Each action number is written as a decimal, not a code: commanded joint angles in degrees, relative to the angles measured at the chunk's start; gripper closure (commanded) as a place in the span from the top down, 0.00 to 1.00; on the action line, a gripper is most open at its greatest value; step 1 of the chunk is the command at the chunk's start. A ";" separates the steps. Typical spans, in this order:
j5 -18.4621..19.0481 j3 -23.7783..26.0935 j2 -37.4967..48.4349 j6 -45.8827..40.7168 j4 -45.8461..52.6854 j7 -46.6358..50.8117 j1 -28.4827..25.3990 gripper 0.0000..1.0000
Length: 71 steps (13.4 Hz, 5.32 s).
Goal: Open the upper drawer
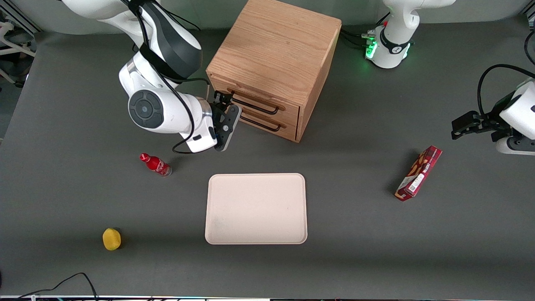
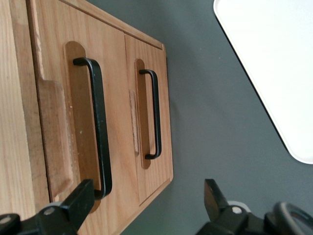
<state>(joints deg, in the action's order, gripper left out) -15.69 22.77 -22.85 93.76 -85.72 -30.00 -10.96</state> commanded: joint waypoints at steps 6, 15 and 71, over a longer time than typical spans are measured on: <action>-1.18 0.61 -3.87 1.86 2.92 1.78 -2.57 1.00; -1.18 0.61 -5.01 2.39 2.84 2.92 -4.06 1.00; 14.73 -1.23 -7.56 10.30 2.66 1.78 -6.79 1.00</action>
<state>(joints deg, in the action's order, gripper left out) -2.37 21.51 -29.71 104.23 -84.32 -27.48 -18.19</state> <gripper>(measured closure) 0.000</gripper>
